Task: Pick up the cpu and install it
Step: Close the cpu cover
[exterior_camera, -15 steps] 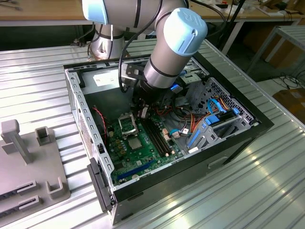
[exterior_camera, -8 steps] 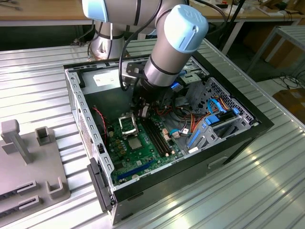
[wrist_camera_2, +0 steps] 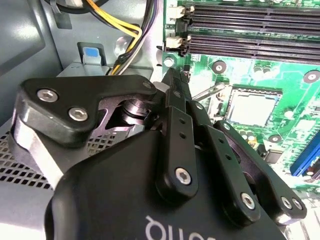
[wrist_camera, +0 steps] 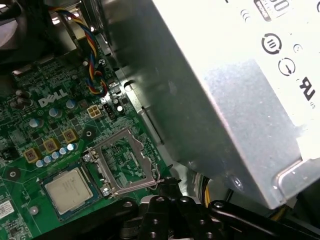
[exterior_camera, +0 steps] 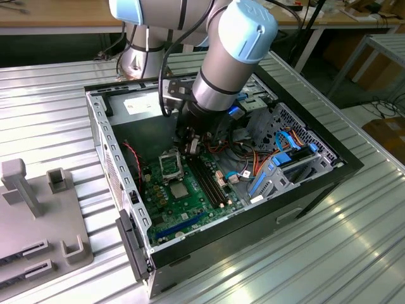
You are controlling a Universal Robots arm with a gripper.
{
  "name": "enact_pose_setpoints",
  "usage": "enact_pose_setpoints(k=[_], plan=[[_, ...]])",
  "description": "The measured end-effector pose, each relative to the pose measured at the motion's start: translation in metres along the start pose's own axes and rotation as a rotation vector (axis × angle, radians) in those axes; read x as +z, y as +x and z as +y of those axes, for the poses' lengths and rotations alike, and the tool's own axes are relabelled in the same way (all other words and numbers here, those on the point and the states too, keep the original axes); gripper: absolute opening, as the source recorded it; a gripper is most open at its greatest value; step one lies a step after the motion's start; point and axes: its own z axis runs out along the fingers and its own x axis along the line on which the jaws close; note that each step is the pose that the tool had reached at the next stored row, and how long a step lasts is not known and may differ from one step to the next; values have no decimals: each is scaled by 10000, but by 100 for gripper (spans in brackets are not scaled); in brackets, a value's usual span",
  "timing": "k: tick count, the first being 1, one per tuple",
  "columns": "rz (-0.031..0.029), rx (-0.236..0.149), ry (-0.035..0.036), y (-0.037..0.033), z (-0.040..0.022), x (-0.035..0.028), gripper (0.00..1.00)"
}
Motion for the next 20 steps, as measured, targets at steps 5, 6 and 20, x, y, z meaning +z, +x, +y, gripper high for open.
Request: enact_pose_setpoints(k=[5, 6, 20], plan=[[21, -50, 6, -5, 9, -53, 11], [26, -60, 6, -6, 10, -63, 11], [157, -341, 30, -1, 35, -150, 11]])
